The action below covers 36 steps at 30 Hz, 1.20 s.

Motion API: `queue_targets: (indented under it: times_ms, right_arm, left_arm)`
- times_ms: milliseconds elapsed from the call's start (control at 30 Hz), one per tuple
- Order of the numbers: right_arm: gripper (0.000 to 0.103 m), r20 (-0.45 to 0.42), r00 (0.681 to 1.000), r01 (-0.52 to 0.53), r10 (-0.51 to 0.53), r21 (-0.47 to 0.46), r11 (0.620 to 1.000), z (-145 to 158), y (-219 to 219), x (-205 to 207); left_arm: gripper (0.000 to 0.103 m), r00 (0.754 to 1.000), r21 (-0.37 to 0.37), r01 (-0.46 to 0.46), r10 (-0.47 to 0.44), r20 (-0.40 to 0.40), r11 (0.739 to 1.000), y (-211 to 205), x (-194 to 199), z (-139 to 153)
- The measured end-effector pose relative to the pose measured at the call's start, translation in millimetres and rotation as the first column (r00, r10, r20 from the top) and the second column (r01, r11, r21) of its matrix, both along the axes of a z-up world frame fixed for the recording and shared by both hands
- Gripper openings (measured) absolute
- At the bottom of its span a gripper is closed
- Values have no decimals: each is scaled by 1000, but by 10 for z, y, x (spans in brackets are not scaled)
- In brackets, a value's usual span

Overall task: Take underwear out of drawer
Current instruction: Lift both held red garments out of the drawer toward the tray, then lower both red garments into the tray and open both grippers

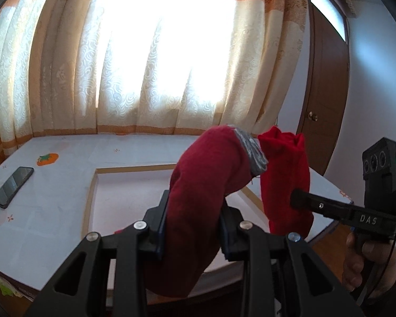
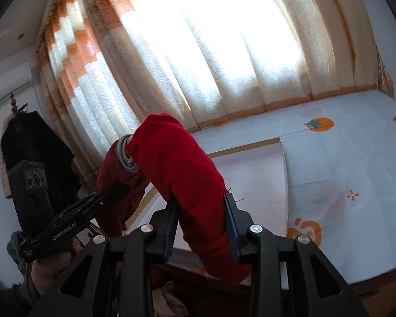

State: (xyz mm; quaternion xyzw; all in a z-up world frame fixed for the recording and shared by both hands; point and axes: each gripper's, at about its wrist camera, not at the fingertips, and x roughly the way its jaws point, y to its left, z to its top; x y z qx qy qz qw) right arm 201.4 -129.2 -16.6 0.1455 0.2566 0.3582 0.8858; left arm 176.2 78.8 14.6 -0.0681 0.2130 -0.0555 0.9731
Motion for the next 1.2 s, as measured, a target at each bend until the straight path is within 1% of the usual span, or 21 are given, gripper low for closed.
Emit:
queue_targets:
  times_ms: [200, 333, 500, 700, 800, 900, 1200]
  right_arm:
    - [36, -59, 998, 5, -7, -34, 999, -48, 89, 319]
    - [36, -91, 996, 21, -26, -56, 998, -68, 122, 527]
    - [36, -141, 989, 30, -38, -62, 998, -68, 126, 776]
    - [36, -207, 977, 37, -49, -62, 997, -135, 154, 1051]
    - [36, -224, 973, 51, -65, -68, 996, -155, 178, 1169]
    - [36, -239, 969, 50, -69, -84, 995, -177, 216, 1275]
    - [37, -245, 964, 81, -103, -98, 992, -216, 242, 1496]
  left_arm:
    - [30, 998, -35, 3, -5, -67, 999, 46, 322, -30]
    - [30, 994, -62, -12, 5, -109, 998, 90, 522, -61]
    - [30, 988, -89, -29, 15, -153, 996, 101, 771, -78]
    - [30, 977, -133, -47, 18, -210, 990, 101, 1058, -125]
    - [30, 963, -193, -79, 25, -267, 978, 165, 1253, -203]
    - [30, 952, -229, -104, 30, -305, 968, 204, 1400, -260]
    - [30, 936, -275, -144, 41, -349, 951, 212, 1660, -354]
